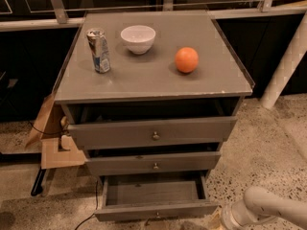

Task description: Close bottom drawer

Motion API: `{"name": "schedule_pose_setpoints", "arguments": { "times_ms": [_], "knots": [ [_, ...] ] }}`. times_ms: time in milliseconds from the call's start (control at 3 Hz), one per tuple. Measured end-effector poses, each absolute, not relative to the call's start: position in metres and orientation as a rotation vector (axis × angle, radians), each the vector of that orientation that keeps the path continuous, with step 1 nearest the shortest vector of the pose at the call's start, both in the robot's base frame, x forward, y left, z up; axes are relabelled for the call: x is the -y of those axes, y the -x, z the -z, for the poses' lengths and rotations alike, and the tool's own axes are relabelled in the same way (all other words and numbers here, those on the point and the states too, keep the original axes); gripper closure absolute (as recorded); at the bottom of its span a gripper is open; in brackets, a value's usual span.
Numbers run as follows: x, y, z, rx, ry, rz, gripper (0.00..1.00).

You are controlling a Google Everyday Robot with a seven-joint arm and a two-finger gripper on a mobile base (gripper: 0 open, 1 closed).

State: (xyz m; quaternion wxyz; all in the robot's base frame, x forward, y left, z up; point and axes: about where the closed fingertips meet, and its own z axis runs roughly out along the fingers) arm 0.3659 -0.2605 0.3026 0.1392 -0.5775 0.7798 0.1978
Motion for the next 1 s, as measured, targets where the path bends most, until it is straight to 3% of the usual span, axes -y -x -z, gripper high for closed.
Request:
{"name": "schedule_pose_setpoints", "arguments": {
  "times_ms": [1000],
  "knots": [
    [0.237,-0.388,-0.190,-2.069,1.715,-0.554,1.00]
  ]
}}
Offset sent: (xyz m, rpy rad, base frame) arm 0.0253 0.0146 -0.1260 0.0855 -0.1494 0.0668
